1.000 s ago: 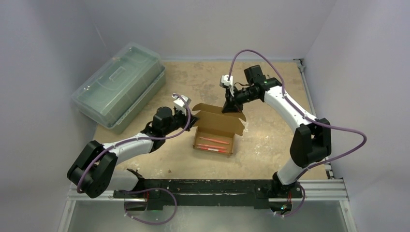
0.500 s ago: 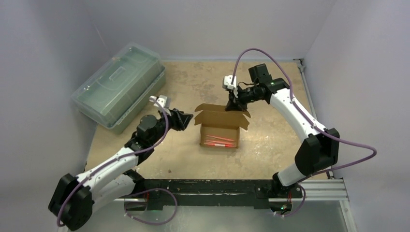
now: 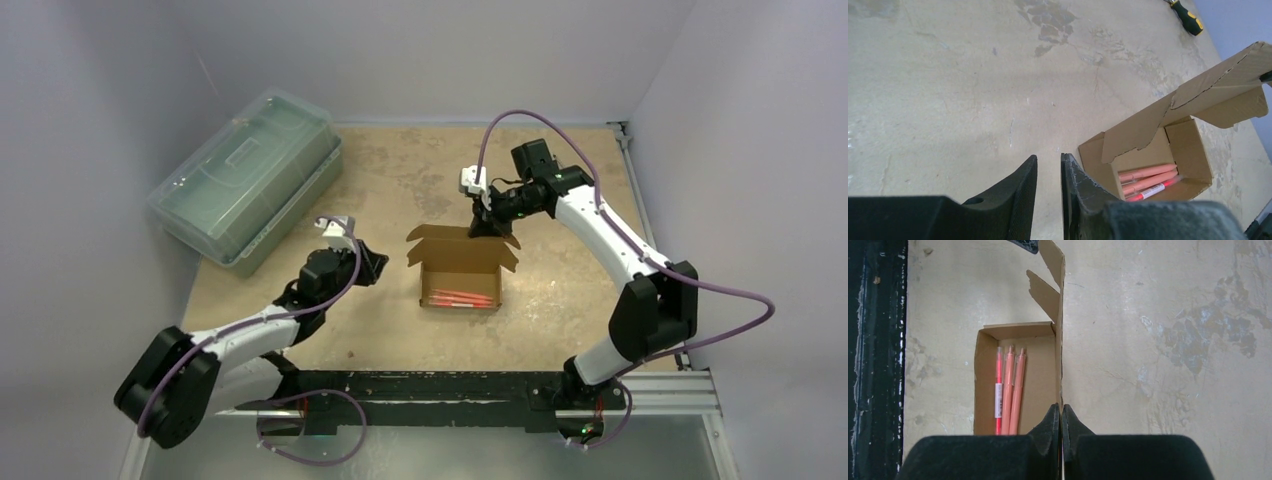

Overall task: Fold the paper box
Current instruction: Close the paper box at the center of the board.

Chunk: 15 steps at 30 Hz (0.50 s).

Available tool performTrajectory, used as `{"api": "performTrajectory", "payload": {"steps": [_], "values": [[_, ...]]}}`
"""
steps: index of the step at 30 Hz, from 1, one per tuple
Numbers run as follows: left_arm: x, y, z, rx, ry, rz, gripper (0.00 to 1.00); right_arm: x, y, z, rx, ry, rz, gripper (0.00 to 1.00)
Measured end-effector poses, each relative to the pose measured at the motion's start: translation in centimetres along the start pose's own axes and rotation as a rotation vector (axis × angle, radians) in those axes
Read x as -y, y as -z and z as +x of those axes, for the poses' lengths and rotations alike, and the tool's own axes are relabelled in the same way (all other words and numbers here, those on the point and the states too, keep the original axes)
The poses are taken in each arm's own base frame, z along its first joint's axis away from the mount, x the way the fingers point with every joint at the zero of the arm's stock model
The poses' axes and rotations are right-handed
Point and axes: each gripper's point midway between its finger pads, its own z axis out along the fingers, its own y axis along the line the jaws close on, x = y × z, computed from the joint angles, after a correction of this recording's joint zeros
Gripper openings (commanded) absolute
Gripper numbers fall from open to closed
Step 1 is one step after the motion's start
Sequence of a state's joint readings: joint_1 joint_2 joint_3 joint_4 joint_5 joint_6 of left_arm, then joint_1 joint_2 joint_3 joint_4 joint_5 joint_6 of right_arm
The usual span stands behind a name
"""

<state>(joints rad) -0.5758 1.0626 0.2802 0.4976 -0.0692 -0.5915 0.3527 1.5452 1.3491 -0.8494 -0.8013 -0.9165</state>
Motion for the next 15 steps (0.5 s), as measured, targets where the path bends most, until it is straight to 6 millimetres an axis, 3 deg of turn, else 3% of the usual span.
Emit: {"api": "performTrajectory", "payload": {"steps": [4, 15], "values": [[0.6, -1.5, 1.0, -0.037, -0.001, 0.044, 0.12, 0.3, -0.3, 0.4, -0.007, -0.016, 0.003, 0.00], [4.7, -3.3, 2.5, -0.084, -0.002, 0.288, 0.10, 0.6, -0.6, 0.5, 0.002, -0.015, 0.013, 0.00]]}}
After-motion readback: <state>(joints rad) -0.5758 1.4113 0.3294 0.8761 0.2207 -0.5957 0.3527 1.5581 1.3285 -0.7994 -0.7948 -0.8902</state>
